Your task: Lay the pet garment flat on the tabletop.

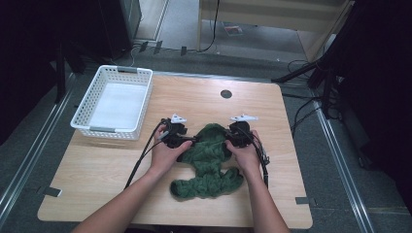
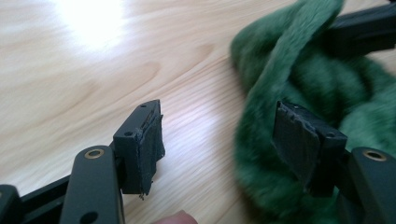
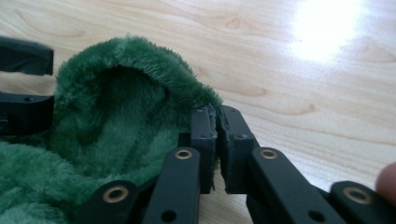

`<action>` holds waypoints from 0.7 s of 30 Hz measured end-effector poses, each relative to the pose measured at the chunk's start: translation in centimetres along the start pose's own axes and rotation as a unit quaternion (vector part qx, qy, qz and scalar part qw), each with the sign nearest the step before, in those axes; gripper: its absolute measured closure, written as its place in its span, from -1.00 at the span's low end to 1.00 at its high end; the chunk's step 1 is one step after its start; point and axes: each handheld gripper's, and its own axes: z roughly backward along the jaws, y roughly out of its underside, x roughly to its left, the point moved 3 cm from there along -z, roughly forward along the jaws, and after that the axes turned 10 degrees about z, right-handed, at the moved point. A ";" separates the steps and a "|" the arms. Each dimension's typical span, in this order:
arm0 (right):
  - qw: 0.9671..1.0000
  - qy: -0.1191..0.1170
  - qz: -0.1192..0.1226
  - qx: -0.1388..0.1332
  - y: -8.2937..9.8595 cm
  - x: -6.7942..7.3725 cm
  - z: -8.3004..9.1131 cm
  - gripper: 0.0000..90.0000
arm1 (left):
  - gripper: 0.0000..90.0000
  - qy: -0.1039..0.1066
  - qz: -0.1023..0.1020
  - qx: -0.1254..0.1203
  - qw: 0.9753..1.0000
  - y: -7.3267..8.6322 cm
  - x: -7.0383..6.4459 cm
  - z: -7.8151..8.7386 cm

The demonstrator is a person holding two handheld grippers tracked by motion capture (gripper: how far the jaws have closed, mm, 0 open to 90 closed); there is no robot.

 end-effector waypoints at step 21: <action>0.992 0.035 0.096 -0.068 -0.9 1.0 0.4 0.99 | 0.97 -0.136 -0.166 -0.045 0.976 -0.9 0.0 0.4</action>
